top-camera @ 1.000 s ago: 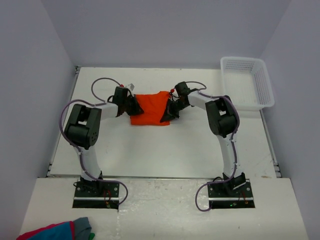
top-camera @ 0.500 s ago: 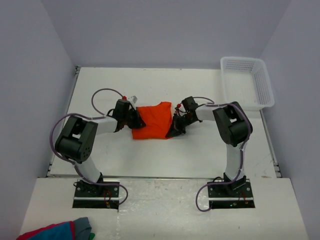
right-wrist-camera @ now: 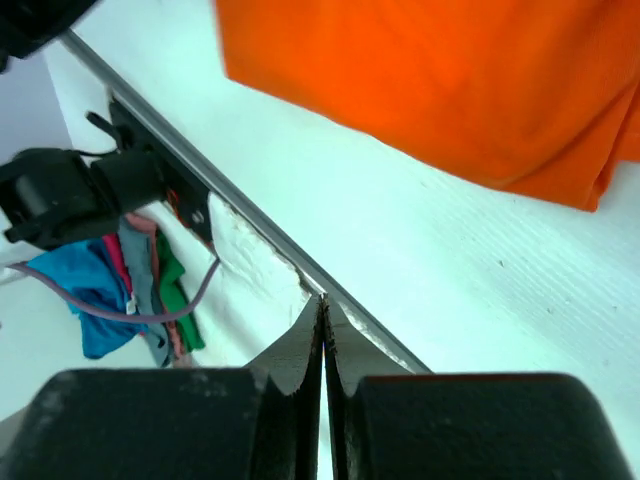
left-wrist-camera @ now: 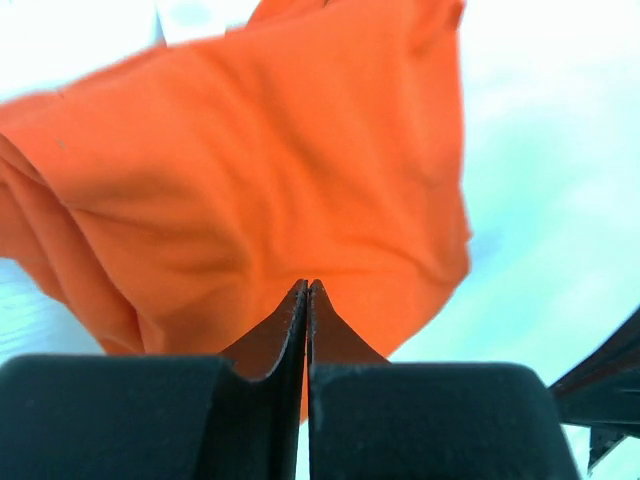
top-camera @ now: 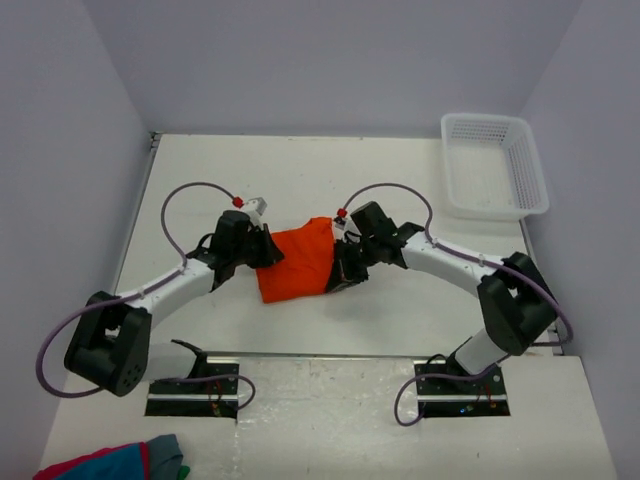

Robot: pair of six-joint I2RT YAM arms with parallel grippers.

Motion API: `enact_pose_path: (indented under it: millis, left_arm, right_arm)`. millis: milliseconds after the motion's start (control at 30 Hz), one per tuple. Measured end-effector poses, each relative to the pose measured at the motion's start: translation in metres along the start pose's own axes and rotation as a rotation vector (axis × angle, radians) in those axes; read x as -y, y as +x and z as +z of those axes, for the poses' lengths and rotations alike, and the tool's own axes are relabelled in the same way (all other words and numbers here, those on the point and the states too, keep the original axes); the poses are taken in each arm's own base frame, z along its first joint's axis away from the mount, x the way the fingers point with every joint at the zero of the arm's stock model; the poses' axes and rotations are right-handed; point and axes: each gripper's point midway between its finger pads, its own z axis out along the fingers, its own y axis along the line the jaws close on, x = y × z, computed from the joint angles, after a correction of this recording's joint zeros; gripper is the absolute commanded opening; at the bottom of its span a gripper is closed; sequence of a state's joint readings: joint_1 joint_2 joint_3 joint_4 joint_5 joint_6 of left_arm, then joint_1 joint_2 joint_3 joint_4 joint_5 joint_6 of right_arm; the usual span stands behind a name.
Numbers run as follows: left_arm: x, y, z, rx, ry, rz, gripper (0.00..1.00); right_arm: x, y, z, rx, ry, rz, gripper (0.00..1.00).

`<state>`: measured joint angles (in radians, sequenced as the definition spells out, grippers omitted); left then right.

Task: Fold and stack the t-shirts
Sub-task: Put the neatly folded tshirt into the corner of the board with the left arm

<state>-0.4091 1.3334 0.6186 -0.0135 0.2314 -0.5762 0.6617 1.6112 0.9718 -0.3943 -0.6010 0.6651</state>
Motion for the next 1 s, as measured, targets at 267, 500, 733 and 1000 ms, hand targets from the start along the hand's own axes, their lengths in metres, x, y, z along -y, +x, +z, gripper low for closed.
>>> enact_pose_path:
  millis: [267, 500, 733, 1000]
  left_arm:
    - [0.023, -0.064, -0.026, 0.139, -0.043, 0.04, 0.05]
    - [-0.008, -0.046, -0.025, 0.059, -0.206, 0.004, 0.66]
    - [-0.028, -0.033, -0.042, 0.052, -0.316, -0.035, 0.75]
    - [-0.044, 0.001, -0.045, -0.013, -0.345, -0.082, 0.89]
  right_arm:
    - [-0.042, -0.057, -0.037, 0.183, 0.063, -0.17, 0.0]
    - [-0.008, -0.081, -0.02, 0.198, 0.222, -0.186, 0.0]
    - [0.004, -0.087, -0.02, 0.209, 0.264, -0.208, 0.0]
    - [0.025, -0.096, -0.021, 0.211, 0.289, -0.194, 0.0]
